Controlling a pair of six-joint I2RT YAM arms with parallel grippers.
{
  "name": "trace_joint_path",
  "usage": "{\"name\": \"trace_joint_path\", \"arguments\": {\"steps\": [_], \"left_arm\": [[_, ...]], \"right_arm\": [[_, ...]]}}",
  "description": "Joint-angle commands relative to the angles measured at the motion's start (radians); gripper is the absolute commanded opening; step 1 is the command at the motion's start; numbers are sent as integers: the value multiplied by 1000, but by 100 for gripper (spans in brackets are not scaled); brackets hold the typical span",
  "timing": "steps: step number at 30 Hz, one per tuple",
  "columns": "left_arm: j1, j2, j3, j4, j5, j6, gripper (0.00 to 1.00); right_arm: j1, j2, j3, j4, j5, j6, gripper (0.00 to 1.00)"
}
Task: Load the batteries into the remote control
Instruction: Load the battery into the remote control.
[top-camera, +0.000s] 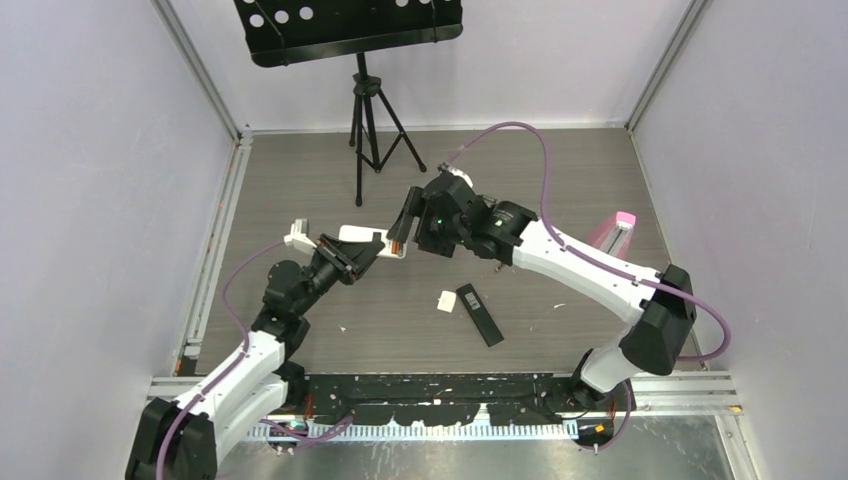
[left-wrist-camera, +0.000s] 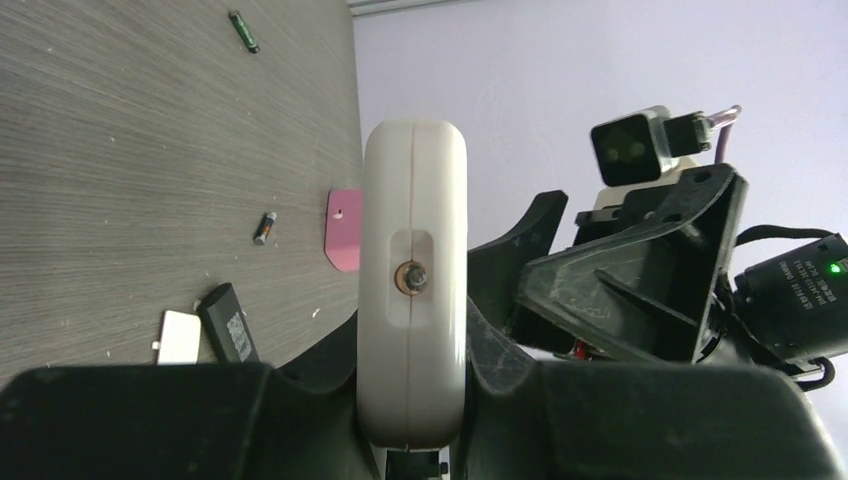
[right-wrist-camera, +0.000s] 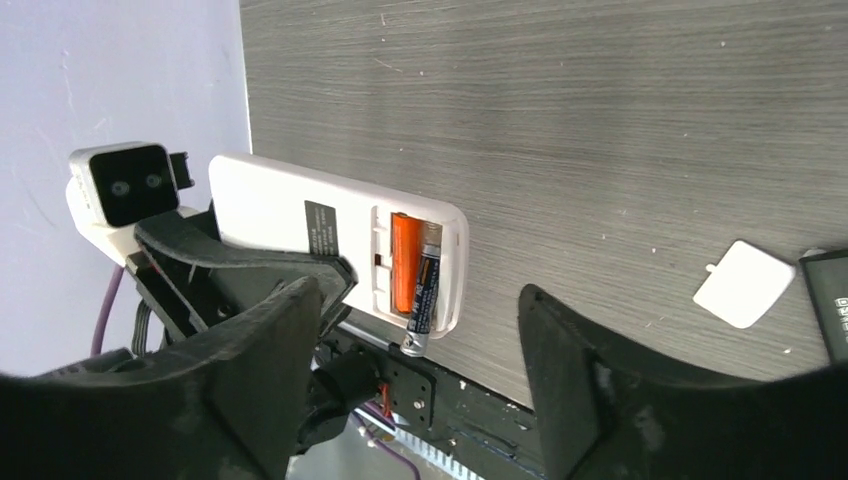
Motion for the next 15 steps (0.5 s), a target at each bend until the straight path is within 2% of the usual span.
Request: {"name": "trace_joint_path", "arguments": {"steps": [1, 6, 9, 12, 15], "left_arm": [[5, 36, 46, 41, 89, -5, 0], [9, 157, 77, 135, 244, -54, 0], [10, 209, 141, 57, 360, -65, 0], [10, 250, 189, 56, 475, -90, 0], [10, 285, 231, 29, 555, -108, 0]], "right_arm": [[-46, -106, -13, 19, -20, -69, 81], [-144, -183, -90, 57, -182, -158, 87], [-170, -201, -101, 66, -327, -270, 93], [-171, -195, -94, 42, -487, -350, 96], [-171, -191, -107, 37, -548, -374, 97]]}}
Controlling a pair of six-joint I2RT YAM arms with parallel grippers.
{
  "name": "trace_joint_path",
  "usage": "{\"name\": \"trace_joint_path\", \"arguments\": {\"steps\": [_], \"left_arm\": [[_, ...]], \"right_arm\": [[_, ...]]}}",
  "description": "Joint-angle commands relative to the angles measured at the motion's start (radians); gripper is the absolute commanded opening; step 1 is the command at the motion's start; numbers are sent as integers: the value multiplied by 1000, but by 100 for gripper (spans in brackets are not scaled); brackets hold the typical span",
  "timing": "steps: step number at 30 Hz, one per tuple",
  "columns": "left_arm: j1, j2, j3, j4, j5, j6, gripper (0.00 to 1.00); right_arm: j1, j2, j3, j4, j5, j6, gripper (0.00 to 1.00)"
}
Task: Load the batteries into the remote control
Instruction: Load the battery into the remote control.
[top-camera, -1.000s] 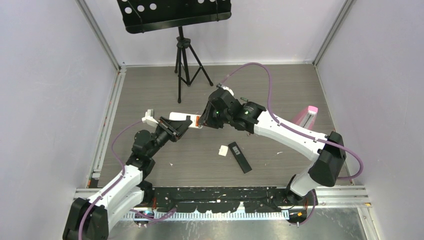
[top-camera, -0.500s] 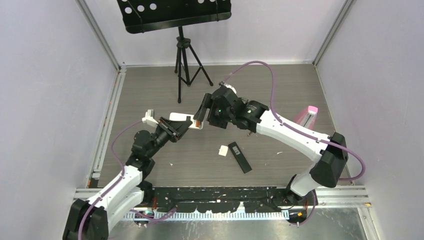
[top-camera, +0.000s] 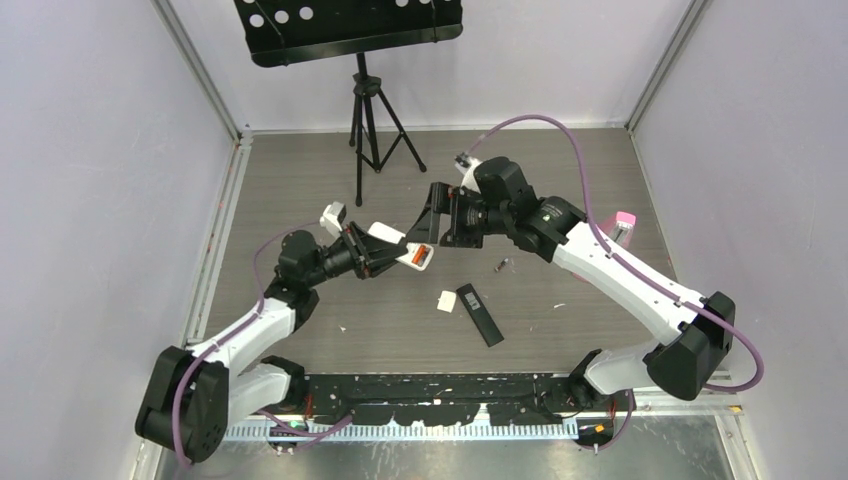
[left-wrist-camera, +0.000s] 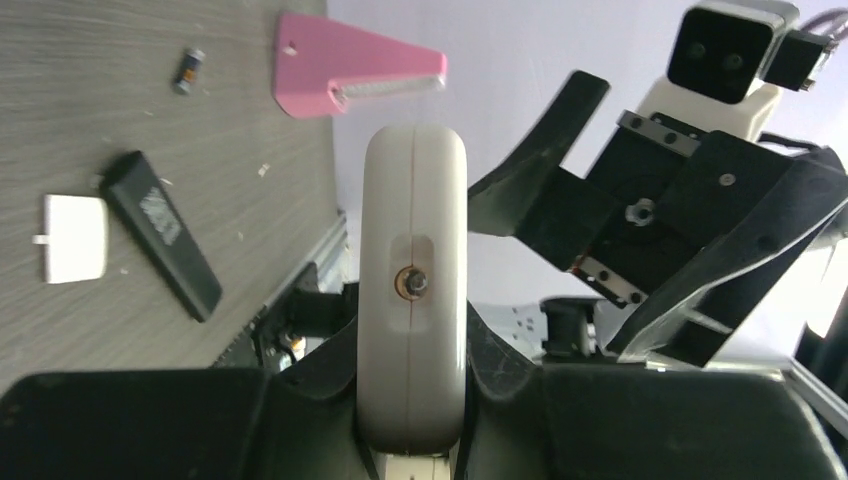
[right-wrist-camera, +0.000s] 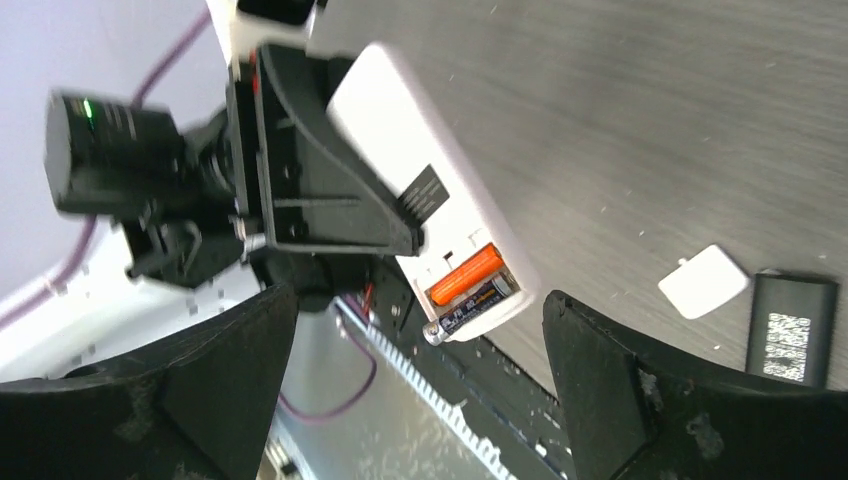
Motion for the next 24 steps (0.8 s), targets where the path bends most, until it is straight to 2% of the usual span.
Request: {"name": "trace_joint_path", "arguments": {"steps": [1, 9, 14, 18, 24], "left_arm": [[4, 36, 85, 26, 204, -44, 0], [6, 121, 99, 108, 288, -101, 0], [6, 129, 106, 105, 301, -103, 0], [6, 129, 108, 110, 311, -115, 0], [6, 128, 108, 108, 311, -116, 0]], "right_arm": [[7, -10, -13, 13, -202, -117, 96], [7, 0, -35, 0, -263, -172, 97], [9, 11, -62, 11, -301, -185, 94], [10, 25, -58, -3, -359, -222, 85], [11, 47, -34, -41, -370, -273, 76]]}}
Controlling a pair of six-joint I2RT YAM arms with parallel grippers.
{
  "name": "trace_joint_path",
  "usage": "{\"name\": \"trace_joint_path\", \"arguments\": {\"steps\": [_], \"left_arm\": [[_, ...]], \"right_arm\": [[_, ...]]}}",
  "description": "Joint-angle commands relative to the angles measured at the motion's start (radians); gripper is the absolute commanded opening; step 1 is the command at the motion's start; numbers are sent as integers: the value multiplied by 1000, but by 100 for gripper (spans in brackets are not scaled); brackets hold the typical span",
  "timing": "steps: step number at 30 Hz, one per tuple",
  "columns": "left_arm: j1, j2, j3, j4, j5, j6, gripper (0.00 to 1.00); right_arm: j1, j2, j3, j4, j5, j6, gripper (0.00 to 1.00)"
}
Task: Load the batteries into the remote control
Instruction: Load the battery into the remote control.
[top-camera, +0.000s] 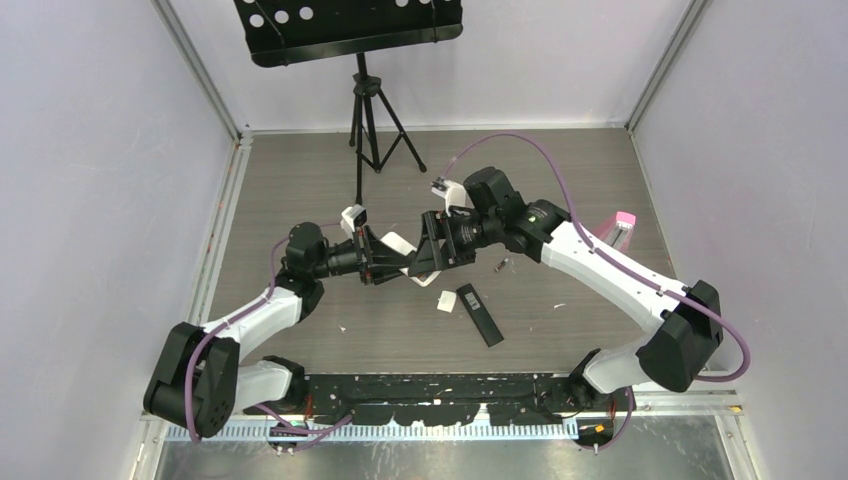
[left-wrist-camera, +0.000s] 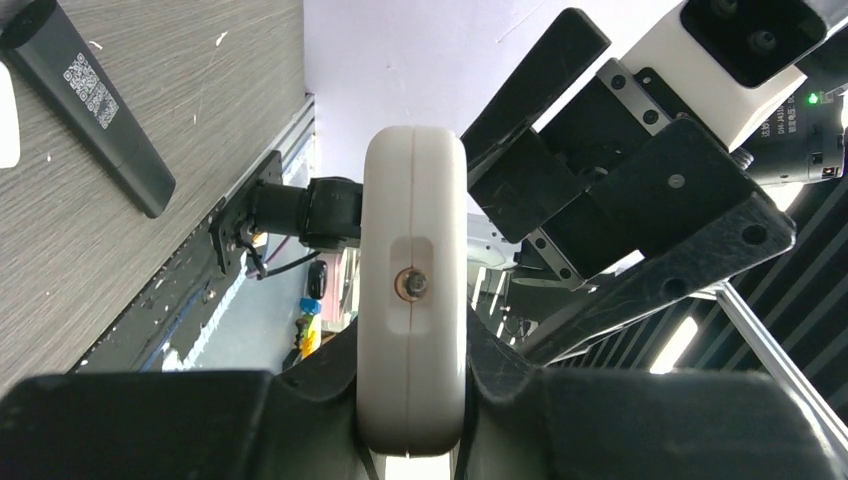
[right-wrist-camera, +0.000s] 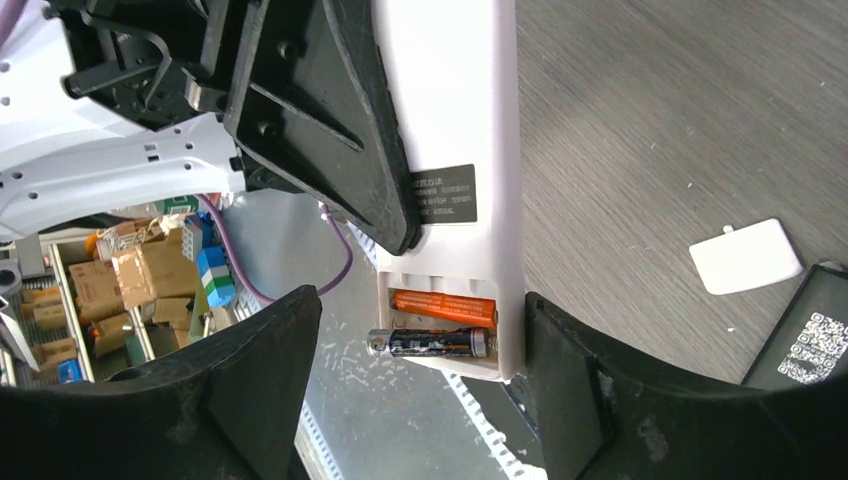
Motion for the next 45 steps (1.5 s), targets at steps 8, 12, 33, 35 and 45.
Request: {"name": "trace_joint_path", "arguments": {"steps": [8, 12, 33, 35, 45], "left_arm": [[5, -10, 44, 70, 13, -14, 0], [6, -16, 40, 72, 13, -18, 0], [7, -35, 32, 66, 13, -20, 0], [7, -38, 31, 65, 14, -20, 0], [10, -56, 11, 63, 19, 9, 0]], "right_arm": [[6, 1, 5, 5, -124, -82, 58], [5, 2, -5, 17, -133, -84, 54], [4, -31, -67, 108, -108, -63, 75], [4, -33, -71, 114, -116, -67, 72], [-6, -54, -110, 211, -182, 4, 75]]}}
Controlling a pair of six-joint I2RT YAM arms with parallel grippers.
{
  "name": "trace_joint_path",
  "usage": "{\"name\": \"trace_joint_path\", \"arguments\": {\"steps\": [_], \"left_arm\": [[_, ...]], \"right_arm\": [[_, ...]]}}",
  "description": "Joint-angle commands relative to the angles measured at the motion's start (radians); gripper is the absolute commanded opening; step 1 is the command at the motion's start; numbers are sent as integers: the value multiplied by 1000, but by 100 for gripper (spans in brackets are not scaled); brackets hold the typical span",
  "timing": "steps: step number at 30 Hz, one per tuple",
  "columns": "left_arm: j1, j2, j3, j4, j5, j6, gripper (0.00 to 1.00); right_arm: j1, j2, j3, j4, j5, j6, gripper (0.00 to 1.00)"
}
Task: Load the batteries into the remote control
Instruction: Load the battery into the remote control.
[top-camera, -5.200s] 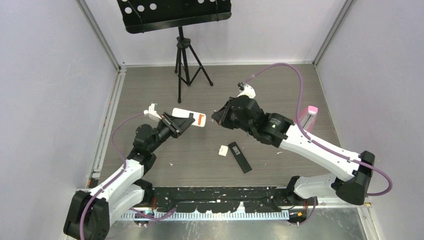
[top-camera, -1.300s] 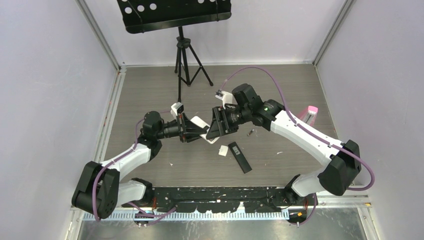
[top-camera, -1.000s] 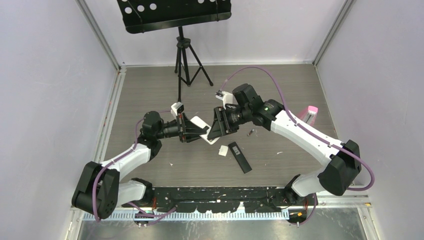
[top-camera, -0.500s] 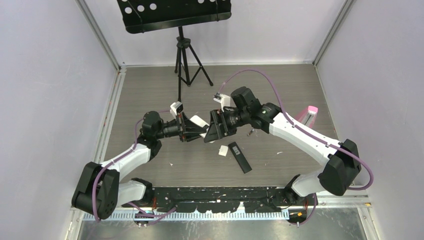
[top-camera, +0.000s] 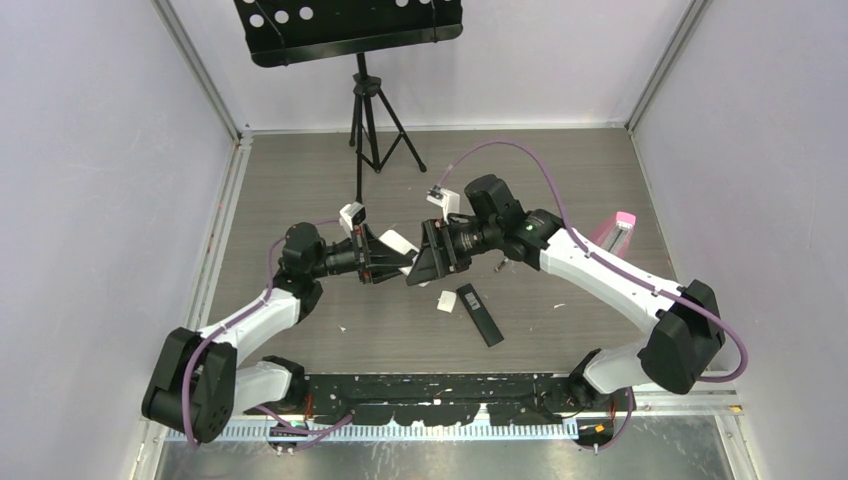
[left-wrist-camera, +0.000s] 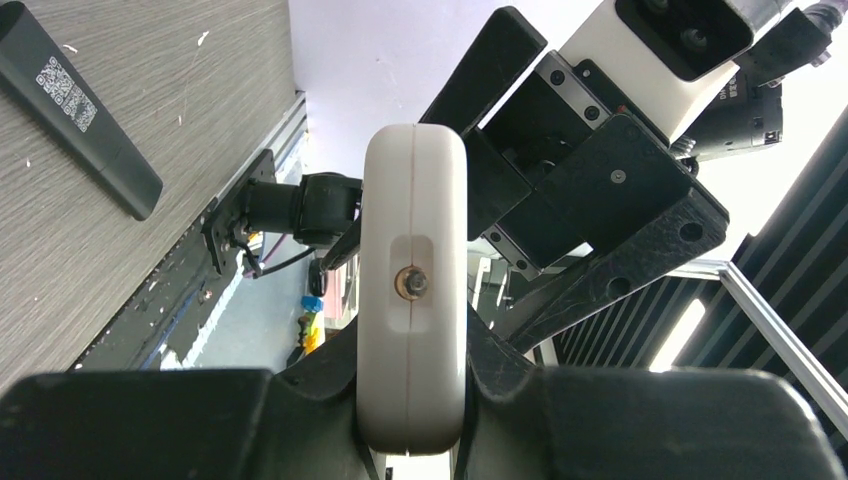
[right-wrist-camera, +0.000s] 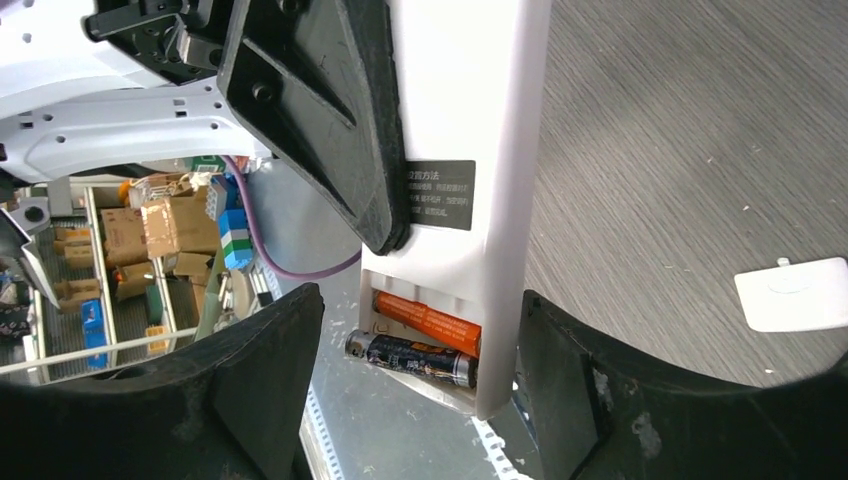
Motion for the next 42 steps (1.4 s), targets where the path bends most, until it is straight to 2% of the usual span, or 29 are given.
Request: {"name": "trace_joint_path", "arguments": {"steps": [1, 6, 11, 15, 18, 22, 25, 27, 31, 37, 42], "left_arm": [[6, -32, 9, 42, 6, 12, 0], [7, -35, 10, 43, 6, 14, 0], [7, -37, 12, 52, 11, 12, 0], [7, -47, 18, 69, 25, 1, 0], [7, -62, 22, 69, 31, -6, 0], [7, -72, 26, 66, 34, -5, 0], [7, -72, 21, 58, 33, 5, 0], [8, -70, 15, 57, 33, 7, 0], [9, -65, 12, 58, 30, 10, 0], [9, -65, 12, 56, 29, 11, 0], [9, -60, 10, 50, 29, 12, 0]], "right_arm": [[-6, -60, -25, 94, -73, 38, 74], [-8, -76, -50, 127, -97, 57, 63], [-11, -63, -49, 141, -99, 85, 46], [-18, -59, -70, 195, -108, 120, 44], [-21, -55, -92, 250, -120, 153, 48], [-26, -69, -128, 335, -121, 196, 76], [-39, -92, -167, 432, -138, 266, 85], [-50, -101, -184, 497, -153, 305, 85], [-62, -112, -200, 511, -169, 318, 82], [-71, -106, -206, 513, -195, 317, 68], [-71, -105, -206, 504, -213, 289, 73]]}}
